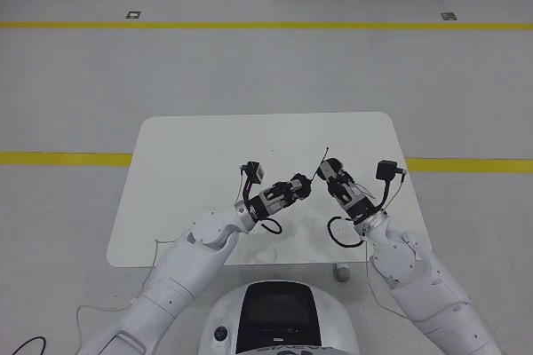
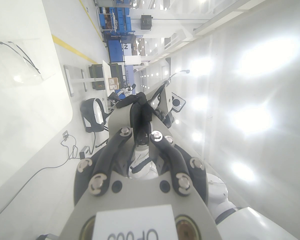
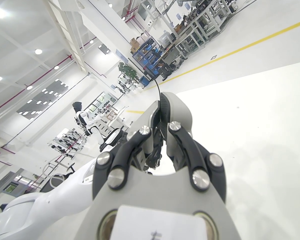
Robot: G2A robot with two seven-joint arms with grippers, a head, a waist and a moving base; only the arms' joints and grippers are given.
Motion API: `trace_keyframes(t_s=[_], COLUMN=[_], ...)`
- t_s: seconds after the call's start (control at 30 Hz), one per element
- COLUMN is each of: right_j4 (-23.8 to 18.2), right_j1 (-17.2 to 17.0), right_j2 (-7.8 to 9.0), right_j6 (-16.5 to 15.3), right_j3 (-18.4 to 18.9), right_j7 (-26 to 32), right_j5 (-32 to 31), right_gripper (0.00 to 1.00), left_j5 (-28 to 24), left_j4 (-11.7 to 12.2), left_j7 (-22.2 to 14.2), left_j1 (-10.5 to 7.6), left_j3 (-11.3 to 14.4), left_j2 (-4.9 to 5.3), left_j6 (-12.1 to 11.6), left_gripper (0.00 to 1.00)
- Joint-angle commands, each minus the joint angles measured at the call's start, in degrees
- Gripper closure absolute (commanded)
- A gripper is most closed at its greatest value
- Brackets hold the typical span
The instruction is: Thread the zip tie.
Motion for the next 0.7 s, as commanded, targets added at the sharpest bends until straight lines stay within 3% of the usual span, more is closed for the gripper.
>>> trace_keyframes(t_s=[0.0,0.67], right_j4=[0.1,0.7], right_j1=[0.1,0.0], right_j2=[-0.04,-0.48], right_j6=[0.0,0.0], right_j3=[0.0,0.5], right_j7=[0.0,-0.3], right_j5=[0.0,-1.1], right_gripper=[1.00,1.00], left_j5=[0.0,0.0], left_j4=[0.0,0.0], left_j7=[0.0,0.0], left_j1=[0.00,0.00], left_j3=[0.0,0.0], left_j2=[0.00,0.00], left_j6=[0.0,0.0], left_gripper=[1.00,1.00])
